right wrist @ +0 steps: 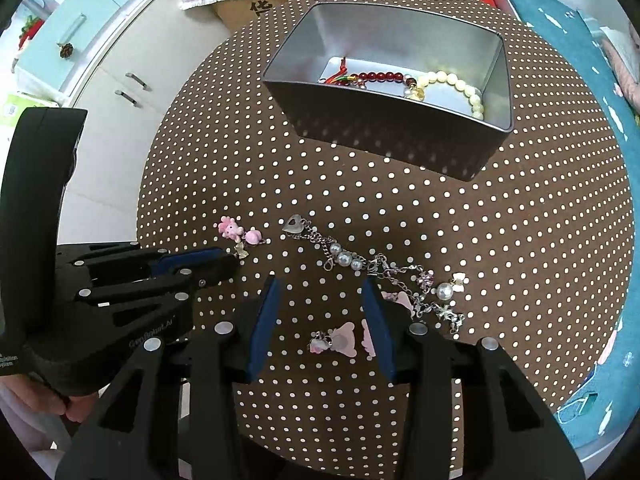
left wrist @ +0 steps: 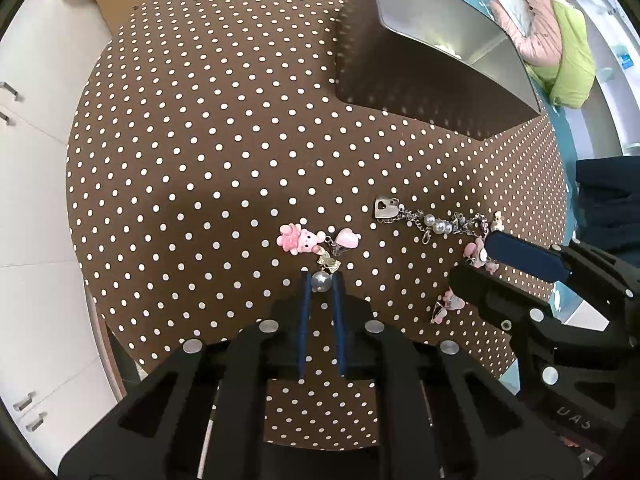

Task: Organize jewelry
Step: 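Close both tools on the pink-charm silver chain near its bunny charm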

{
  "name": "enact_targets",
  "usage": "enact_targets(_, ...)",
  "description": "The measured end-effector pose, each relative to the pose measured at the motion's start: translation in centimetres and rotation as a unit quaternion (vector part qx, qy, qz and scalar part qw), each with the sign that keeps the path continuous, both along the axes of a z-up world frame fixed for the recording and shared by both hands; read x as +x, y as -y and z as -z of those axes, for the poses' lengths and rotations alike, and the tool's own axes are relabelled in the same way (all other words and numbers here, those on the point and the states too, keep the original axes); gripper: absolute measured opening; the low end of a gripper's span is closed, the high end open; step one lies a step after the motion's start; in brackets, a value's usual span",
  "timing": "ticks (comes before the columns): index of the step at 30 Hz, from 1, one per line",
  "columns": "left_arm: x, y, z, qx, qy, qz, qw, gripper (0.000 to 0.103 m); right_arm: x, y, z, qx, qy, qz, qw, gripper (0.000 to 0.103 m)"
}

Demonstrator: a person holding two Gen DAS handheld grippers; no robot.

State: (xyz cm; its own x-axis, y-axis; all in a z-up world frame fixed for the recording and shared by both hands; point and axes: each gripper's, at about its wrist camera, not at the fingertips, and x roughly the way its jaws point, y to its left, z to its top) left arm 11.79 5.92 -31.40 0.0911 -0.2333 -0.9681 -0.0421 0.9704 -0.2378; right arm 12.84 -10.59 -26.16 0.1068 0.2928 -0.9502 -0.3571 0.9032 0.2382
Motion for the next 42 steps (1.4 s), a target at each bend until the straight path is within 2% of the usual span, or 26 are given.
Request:
enact_targets(7, 0.0, -2.0, -1.9, -0.015, 0.018, -0.016, 0.9996, 0.010, 0.3, -1.3, 0.5, 0.036, -0.011, -0.017, 0.999, 0.040)
enact_targets(11, -0.4, -3.3, -3.1, -0.019, 0.032, -0.029, 0.9989, 0.010, 0.8, -2.4, 1.0, 0.044, -0.015, -0.040, 0.998, 0.031)
enact_targets(20, -1.9, -7.1, -4.8, -0.026, 0.045, -0.075, 0.9958, 0.010, 1.0, -6.4, 2.2, 0.032, -0.014, -0.091, 0.995, 0.024)
enact_targets(25, -3.0, -7.2, -5.9, -0.026, 0.044, -0.088, 0.9948, 0.010, 1.4, -7.5, 3.2, 0.027, -0.011, -0.109, 0.994, 0.018)
enact_targets(29, -3.1, -7.3, -5.6, -0.028, 0.041, -0.096, 0.9941, 0.010, 1.7, -8.4, 4.0, 0.021, -0.009, -0.123, 0.992, 0.012)
enact_targets(36, -2.8, -6.8, -5.3, -0.030, 0.044, -0.101, 0.9934, 0.010, 1.6, -8.7, 4.5, 0.020, -0.005, -0.137, 0.990, 0.011)
enact_targets(42, -2.0, -6.3, -6.3, -0.030, 0.058, -0.092, 0.9936, 0.010, 1.7, -7.1, 2.3, 0.034, 0.001, -0.119, 0.992, 0.011)
